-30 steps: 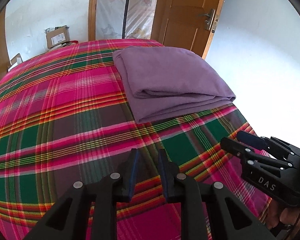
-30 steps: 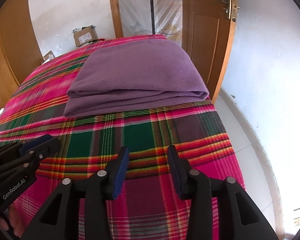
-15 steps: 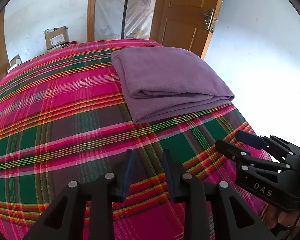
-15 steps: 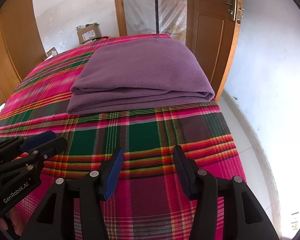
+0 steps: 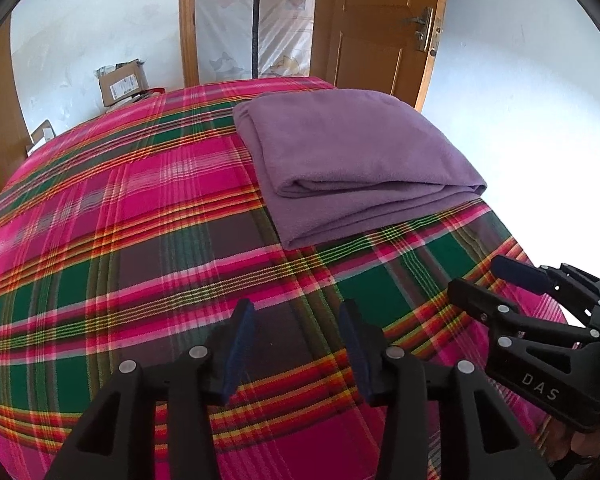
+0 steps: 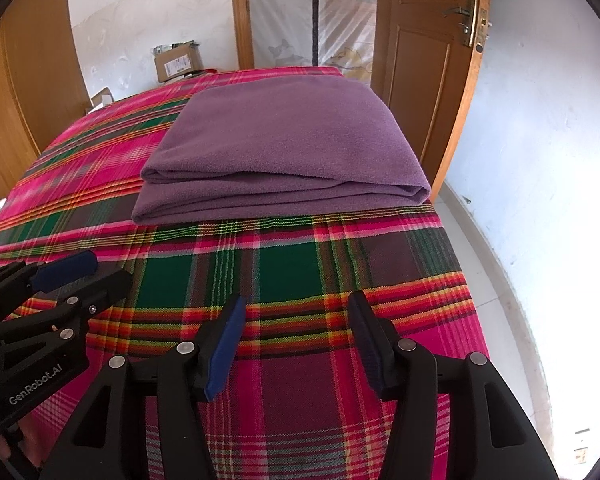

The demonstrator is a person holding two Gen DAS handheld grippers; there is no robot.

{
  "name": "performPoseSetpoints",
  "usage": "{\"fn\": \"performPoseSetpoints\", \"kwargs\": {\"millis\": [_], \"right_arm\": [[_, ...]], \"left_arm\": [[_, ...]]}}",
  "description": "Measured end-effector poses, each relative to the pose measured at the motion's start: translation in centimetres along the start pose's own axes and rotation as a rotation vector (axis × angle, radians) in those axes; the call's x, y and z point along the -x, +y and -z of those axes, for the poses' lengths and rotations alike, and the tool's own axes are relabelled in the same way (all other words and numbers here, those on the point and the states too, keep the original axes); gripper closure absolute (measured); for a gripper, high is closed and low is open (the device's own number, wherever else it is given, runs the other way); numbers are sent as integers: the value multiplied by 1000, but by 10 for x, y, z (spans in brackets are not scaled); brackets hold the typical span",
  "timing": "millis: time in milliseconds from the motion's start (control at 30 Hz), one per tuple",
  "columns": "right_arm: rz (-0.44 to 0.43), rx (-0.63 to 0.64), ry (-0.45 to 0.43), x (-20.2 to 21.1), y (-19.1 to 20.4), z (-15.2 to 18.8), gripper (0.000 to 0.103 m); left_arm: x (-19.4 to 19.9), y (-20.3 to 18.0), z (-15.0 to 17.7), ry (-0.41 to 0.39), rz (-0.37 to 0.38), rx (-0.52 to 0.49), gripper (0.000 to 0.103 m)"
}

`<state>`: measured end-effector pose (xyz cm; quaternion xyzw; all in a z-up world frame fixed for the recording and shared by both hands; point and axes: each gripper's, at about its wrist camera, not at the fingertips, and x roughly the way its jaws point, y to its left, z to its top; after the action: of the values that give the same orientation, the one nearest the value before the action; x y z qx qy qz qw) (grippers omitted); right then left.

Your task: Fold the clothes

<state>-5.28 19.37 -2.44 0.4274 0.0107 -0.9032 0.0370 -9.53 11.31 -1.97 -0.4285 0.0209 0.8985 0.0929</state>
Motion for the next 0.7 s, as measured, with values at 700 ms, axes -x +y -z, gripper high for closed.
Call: {"fn": "performPoseSetpoints", "kwargs": {"millis": [700], "right_arm": [[-1,-1,0,-2,2,0,47]], "left_arm": [[-5,-6,-1,11,-9,-45,46]]}}
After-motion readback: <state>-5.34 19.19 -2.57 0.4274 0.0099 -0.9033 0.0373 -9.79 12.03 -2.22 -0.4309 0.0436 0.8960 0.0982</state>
